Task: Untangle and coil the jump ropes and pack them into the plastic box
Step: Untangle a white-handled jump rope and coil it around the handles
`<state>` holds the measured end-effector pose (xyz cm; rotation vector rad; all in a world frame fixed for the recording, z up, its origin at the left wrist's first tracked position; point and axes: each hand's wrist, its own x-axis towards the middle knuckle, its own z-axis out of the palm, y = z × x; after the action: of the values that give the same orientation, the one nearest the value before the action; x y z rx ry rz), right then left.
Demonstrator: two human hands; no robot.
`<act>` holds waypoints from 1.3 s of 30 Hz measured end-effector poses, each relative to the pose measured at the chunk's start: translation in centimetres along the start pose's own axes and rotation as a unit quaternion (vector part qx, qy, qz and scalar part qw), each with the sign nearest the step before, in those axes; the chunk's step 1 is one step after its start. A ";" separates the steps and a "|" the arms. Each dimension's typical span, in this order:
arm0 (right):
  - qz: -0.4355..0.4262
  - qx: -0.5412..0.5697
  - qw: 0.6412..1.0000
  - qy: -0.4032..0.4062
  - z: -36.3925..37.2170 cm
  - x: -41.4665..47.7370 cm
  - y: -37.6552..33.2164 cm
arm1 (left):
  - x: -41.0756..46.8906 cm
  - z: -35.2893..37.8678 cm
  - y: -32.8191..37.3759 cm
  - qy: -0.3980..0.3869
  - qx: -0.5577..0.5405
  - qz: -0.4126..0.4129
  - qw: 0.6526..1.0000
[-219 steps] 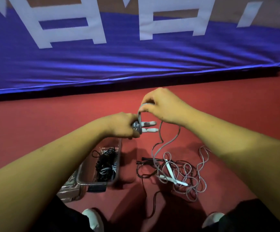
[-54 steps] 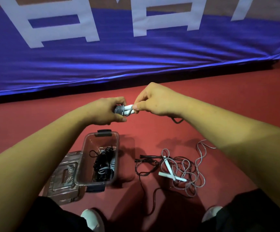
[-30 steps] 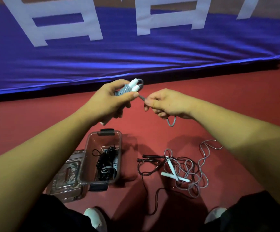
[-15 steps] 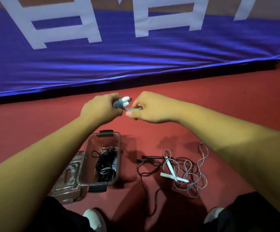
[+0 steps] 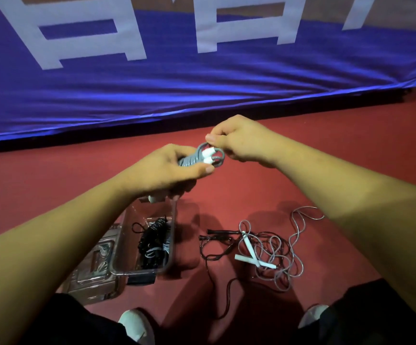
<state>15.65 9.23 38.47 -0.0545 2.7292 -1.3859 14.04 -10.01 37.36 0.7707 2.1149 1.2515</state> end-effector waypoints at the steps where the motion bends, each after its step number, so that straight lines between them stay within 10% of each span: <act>1: 0.010 0.031 0.999 -0.013 -0.1 0.0 0.1 | 0.0 0.0 -0.1 0.010 -0.024 0.014 1.000; 10: 0.004 0.093 0.996 -0.013 0.1 -0.2 -0.8 | 0.7 0.2 0.6 0.104 -0.251 0.004 0.962; 16: -0.113 -0.263 0.956 0.061 1.8 -0.6 -1.5 | 1.7 -0.9 -0.6 0.170 -0.206 -0.105 0.958; 23: -0.227 -0.527 0.818 0.027 1.8 -1.7 -1.5 | 1.8 -0.4 -1.6 0.110 0.043 -0.168 0.979; 32: -0.152 -0.390 0.895 -0.150 2.5 -1.9 -2.3 | 0.6 -1.4 -2.1 0.014 0.463 0.015 0.886; 36: -0.043 -0.018 0.978 -0.205 1.9 -1.4 -1.3 | 0.8 -1.2 -2.6 0.078 0.530 0.148 0.831; 39: -0.002 0.162 0.955 -0.247 1.1 -1.3 -0.7 | 0.6 -1.7 -2.4 0.043 0.441 0.176 0.879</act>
<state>17.02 8.01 38.40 -0.3366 2.0802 -1.5491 11.98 -11.53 35.79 1.5493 2.6989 0.3893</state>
